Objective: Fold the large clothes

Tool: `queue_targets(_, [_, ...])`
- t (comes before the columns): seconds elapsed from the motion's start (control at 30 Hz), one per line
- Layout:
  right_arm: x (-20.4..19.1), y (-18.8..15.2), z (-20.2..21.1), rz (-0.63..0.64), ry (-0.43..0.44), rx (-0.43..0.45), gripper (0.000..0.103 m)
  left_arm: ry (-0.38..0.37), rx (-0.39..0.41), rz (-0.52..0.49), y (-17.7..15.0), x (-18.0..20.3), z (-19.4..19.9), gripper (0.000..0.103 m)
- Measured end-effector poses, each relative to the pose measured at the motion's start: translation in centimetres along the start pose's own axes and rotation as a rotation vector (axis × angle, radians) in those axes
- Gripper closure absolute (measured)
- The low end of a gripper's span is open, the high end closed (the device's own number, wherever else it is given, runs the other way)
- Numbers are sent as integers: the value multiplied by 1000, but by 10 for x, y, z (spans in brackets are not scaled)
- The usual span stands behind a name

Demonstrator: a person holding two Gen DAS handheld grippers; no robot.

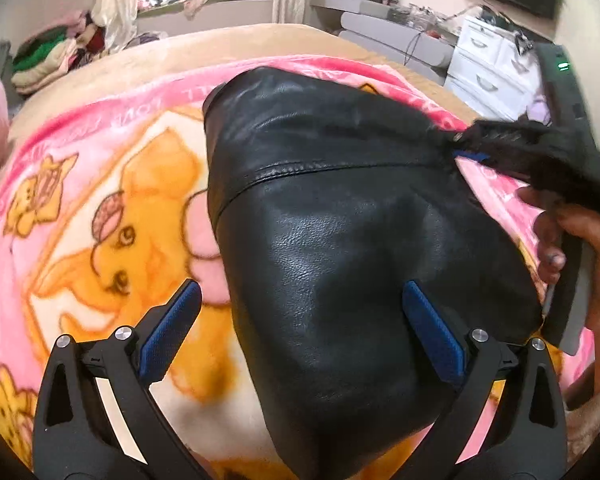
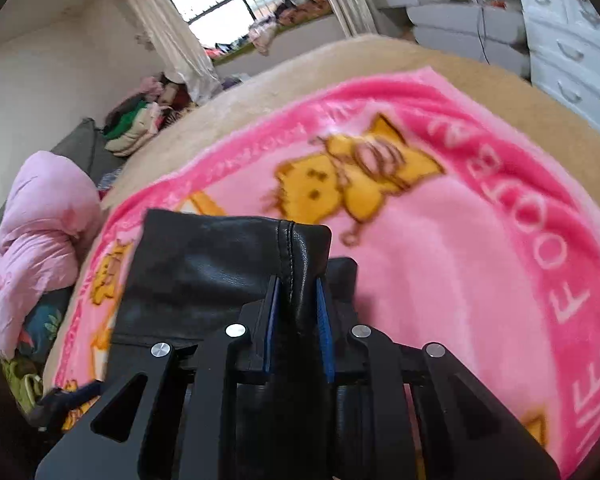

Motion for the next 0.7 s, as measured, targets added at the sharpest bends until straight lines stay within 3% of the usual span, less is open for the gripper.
queue_targets(0.3, [28,-12,-45,-20,-69,-120,80,-148,-96,62,0,-2,-35,8])
queue_targets(0.47, [27,-13,-51,10,-123,-127,77,-163,-103,70,-1,-1,-38,8])
queue_targets(0.6, [29,-13,-48,2,-119,-117,76,-155,-96,69,-4,-2,-36,8])
queue_targets(0.7, [26,-14,-37,-6,-126,-83,69,-145,-93,65,-5,-3,-34,8])
Point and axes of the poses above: each gripper's, at about its wrist camera, not at the fingertips, and z roughly against the way its jaws point, x to its right, y to its top, the point moved 9 cm from there along -z, roughly the way its jaws point, and after that the axes turned 15 degrees about -x, right-handed, at the moved point
